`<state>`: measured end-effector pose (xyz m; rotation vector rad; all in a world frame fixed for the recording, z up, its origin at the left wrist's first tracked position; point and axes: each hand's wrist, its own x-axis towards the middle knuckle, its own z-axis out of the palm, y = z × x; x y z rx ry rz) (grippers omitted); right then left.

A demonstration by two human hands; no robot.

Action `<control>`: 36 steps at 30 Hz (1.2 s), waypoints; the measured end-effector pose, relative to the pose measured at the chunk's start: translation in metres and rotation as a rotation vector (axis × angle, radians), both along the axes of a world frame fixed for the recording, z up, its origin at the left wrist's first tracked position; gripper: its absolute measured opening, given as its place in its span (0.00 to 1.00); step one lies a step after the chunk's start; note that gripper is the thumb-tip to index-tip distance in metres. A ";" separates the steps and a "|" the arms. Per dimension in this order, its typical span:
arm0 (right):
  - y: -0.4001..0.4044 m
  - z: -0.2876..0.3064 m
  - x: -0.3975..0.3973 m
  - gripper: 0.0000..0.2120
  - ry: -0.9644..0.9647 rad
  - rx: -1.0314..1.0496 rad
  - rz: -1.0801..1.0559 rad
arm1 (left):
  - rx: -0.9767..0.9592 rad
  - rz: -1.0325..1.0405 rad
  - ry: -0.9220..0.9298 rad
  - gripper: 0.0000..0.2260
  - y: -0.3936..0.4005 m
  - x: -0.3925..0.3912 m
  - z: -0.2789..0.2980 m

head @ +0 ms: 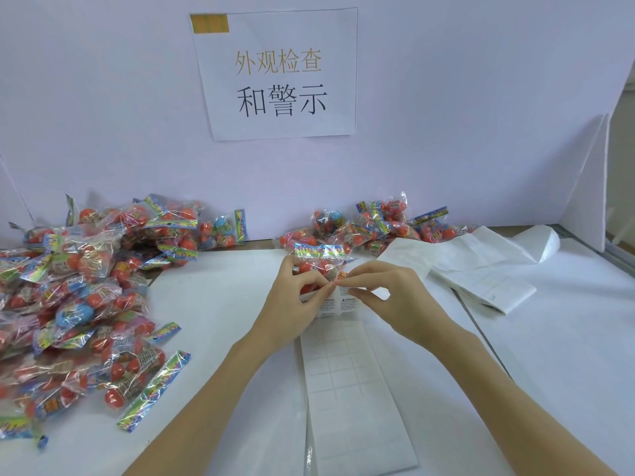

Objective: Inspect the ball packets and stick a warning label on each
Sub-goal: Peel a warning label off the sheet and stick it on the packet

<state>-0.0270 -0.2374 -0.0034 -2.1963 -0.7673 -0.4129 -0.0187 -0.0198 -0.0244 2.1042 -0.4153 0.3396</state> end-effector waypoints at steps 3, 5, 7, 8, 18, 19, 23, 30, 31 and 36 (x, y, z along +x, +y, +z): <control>0.000 0.000 0.000 0.11 -0.031 0.000 -0.012 | -0.001 0.011 0.012 0.04 -0.001 0.001 0.001; 0.000 0.000 0.000 0.08 -0.056 0.005 -0.024 | 0.006 0.023 0.017 0.05 -0.001 0.000 0.002; 0.001 0.002 -0.001 0.06 -0.089 -0.001 -0.034 | 0.014 0.030 0.007 0.04 0.000 -0.001 0.002; 0.002 0.003 -0.002 0.06 -0.110 0.006 -0.032 | 0.006 0.032 0.004 0.04 -0.001 -0.001 0.003; 0.007 0.013 -0.002 0.09 0.055 0.432 -0.069 | -0.226 0.132 0.087 0.04 0.004 0.000 0.013; 0.006 0.014 -0.002 0.10 0.080 0.444 -0.074 | -0.275 0.126 0.099 0.06 0.004 0.000 0.015; 0.006 0.014 -0.003 0.17 0.106 0.457 -0.089 | -0.455 0.027 0.098 0.17 0.006 -0.004 0.022; 0.014 0.011 -0.006 0.20 0.212 0.507 -0.025 | -0.537 -0.102 0.082 0.19 -0.001 -0.011 0.029; 0.015 0.010 -0.007 0.21 0.211 0.496 -0.018 | -0.521 -0.113 0.074 0.19 -0.001 -0.012 0.029; 0.015 0.008 -0.008 0.21 0.170 0.452 -0.016 | -0.465 -0.140 0.067 0.18 -0.003 -0.014 0.029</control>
